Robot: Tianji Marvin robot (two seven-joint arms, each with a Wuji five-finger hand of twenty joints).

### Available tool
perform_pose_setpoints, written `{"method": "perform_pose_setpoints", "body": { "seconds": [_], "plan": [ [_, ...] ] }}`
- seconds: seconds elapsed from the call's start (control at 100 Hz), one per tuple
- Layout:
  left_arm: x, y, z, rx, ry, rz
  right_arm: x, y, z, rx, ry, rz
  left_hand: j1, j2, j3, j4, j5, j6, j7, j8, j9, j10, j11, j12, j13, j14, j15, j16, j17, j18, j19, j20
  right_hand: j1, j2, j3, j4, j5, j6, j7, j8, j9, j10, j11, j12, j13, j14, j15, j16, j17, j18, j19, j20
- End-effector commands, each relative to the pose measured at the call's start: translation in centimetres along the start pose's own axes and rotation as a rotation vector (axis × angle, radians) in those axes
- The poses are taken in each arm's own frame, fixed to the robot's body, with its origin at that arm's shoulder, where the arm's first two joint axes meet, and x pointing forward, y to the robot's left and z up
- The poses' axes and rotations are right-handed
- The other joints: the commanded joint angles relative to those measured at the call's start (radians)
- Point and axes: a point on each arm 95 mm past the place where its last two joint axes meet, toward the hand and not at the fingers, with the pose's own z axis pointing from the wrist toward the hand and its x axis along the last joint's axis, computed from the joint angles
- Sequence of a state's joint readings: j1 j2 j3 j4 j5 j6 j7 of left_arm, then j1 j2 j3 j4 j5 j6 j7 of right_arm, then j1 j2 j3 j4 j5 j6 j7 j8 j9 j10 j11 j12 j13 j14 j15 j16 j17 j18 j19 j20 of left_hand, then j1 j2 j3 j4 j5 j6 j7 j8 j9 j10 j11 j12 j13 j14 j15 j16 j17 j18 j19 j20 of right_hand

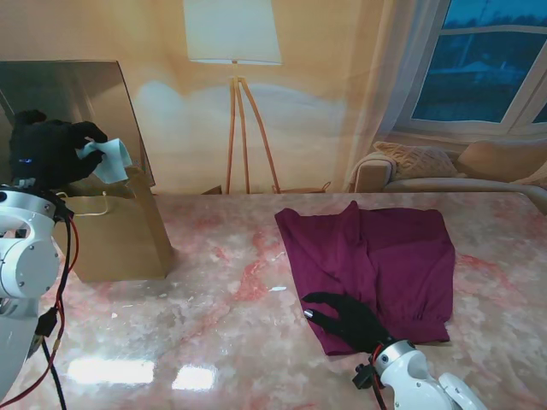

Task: Fold the socks and the shorts into the kraft paper bag

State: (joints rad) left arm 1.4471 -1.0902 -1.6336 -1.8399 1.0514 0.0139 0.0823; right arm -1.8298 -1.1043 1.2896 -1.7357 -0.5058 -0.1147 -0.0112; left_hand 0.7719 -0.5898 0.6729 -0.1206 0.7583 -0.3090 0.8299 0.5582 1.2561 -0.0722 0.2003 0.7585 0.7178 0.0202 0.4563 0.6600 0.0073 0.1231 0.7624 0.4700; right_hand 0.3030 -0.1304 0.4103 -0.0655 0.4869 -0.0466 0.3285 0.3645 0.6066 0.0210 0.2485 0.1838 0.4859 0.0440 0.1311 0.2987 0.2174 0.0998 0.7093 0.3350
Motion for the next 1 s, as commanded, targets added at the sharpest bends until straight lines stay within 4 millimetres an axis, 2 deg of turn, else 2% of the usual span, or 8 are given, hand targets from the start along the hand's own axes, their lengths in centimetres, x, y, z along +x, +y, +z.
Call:
{"method": "perform_pose_setpoints", "body": {
  "seconds": [0.0,0.13,0.46,0.64,0.83,0.99],
  "plan": [
    [-1.0,-0.2,0.6,0.011,-0.018,-0.007,0.1,-0.4,-0.1,0.011,0.000,0.003,0.005,-0.017,0.035,-0.044,0.029,-0.048,0.041,-0.012,0.054,-0.061,-0.026,-0.017,0.033,-0.026,-0.022,-0.011,0.006,0.009,0.001,0.026,0.010,0.032,-0.029,0.028,0.026,-0.025,0.016,0.010,0.022,0.005,0.019,0.007,0.018,0.009,0.018,0.018,-0.016,0.003,0.023,0.031],
    [-2.2,0.7,1.1,0.013,-0.039,0.013,0.0,-0.1,-0.2,-0.010,-0.003,0.003,0.003,-0.043,0.040,-0.051,0.047,-0.058,0.052,-0.046,0.075,-0.073,-0.035,-0.040,0.058,-0.030,-0.005,-0.010,0.019,0.010,0.014,0.041,0.012,0.030,-0.030,0.028,0.027,-0.022,0.017,0.010,0.023,0.006,0.020,0.008,0.019,0.009,0.019,0.018,-0.016,0.005,0.023,0.031],
    [-4.9,2.9,1.7,-0.040,-0.096,0.044,-0.1,0.2,-0.4,-0.013,-0.008,0.003,0.006,-0.038,0.049,-0.050,0.037,-0.065,0.067,-0.055,0.067,-0.071,-0.038,-0.045,0.027,-0.027,-0.011,-0.013,0.003,0.016,0.006,0.042,0.006,0.028,-0.030,0.028,0.026,-0.025,0.016,0.010,0.024,0.006,0.019,0.007,0.020,0.010,0.018,0.018,-0.014,0.004,0.023,0.031],
    [-5.7,4.2,2.0,-0.075,-0.098,0.072,-0.1,0.1,-0.3,-0.008,-0.008,-0.001,0.004,-0.038,0.049,-0.051,0.035,-0.070,0.071,-0.056,0.066,-0.075,-0.039,-0.048,0.022,-0.026,-0.012,-0.014,0.002,0.015,0.006,0.044,0.003,0.029,-0.028,0.028,0.025,-0.025,0.015,0.010,0.022,0.005,0.017,0.006,0.019,0.008,0.017,0.018,-0.014,0.003,0.022,0.031],
    [-6.4,6.1,1.9,-0.103,-0.127,0.062,-0.1,0.0,-0.1,0.001,-0.013,0.005,0.007,-0.036,0.054,-0.050,0.030,-0.051,0.076,-0.059,0.065,-0.064,-0.038,-0.048,0.019,-0.018,0.001,-0.007,0.008,0.016,0.019,0.052,0.004,0.030,-0.027,0.028,0.026,-0.025,0.015,0.010,0.023,0.006,0.018,0.006,0.019,0.008,0.017,0.018,-0.014,0.004,0.022,0.031],
    [-6.6,6.7,2.3,-0.111,-0.126,0.073,-0.1,0.0,0.1,0.010,-0.012,0.004,0.007,-0.032,0.054,-0.049,0.030,-0.044,0.075,-0.062,0.062,-0.058,-0.037,-0.047,0.015,-0.013,0.004,-0.006,0.006,0.021,0.019,0.053,0.005,0.029,-0.027,0.028,0.026,-0.025,0.015,0.010,0.022,0.005,0.017,0.006,0.019,0.008,0.017,0.018,-0.014,0.003,0.022,0.032]
  ]
}}
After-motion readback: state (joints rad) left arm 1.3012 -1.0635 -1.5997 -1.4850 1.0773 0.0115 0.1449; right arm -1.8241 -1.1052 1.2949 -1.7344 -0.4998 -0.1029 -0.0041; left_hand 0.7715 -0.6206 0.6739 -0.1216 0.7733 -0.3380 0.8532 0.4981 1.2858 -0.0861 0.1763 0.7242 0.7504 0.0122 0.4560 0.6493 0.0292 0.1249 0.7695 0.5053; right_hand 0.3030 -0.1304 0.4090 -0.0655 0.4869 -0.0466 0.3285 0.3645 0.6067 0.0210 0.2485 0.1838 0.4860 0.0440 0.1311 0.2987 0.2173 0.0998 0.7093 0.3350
